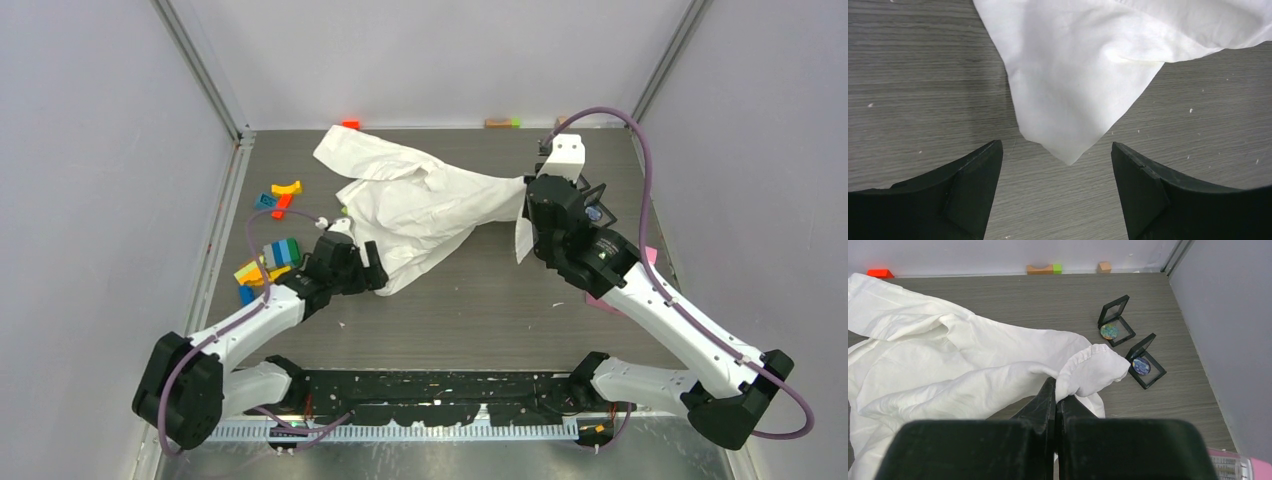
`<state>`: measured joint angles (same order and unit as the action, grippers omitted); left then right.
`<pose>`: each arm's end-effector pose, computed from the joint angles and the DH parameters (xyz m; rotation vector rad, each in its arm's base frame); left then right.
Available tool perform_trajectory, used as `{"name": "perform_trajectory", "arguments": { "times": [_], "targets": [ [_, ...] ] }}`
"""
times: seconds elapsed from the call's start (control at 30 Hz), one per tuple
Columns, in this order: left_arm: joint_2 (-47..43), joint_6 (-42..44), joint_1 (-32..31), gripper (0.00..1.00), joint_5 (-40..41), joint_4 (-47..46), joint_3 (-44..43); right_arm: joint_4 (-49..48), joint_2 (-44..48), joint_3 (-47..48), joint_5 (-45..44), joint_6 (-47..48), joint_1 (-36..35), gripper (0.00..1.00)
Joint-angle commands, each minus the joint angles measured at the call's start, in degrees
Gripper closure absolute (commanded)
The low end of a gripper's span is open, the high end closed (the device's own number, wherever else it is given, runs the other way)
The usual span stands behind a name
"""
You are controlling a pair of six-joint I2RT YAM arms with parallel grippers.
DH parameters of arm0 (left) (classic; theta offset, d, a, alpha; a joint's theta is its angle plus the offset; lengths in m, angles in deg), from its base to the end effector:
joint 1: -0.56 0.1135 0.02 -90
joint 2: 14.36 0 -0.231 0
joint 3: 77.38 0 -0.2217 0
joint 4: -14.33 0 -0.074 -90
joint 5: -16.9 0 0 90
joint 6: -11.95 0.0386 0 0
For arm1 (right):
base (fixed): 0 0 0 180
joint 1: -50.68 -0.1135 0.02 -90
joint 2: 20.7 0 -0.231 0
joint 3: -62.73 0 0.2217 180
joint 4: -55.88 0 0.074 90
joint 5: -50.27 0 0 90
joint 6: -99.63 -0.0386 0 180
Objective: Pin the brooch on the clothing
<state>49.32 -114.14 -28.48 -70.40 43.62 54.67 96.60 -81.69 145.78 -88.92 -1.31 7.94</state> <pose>0.1850 -0.1006 0.1808 -0.1717 2.4052 -0.4894 0.1722 0.1193 0.3670 0.0712 1.7823 -0.1429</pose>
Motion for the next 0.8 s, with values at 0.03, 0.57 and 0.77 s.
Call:
{"name": "perform_trajectory", "arguments": {
  "times": [0.03,0.57,0.77],
  "targets": [
    [3.3,-5.1,-0.1,0.21,-3.3,-10.3,1.9,-1.1,1.0,0.2,-0.3,-1.8,0.0,1.0],
    [12.5,-5.0,2.1,0.91,-4.8,-19.1,0.6,-1.7,-0.9,1.2,-3.0,0.8,-0.1,1.0],
    [6.2,-1.5,12.8,1.0,-11.3,-11.1,-13.3,-3.6,-2.5,13.1,-3.5,6.8,-0.1,1.0]
  ]
}}
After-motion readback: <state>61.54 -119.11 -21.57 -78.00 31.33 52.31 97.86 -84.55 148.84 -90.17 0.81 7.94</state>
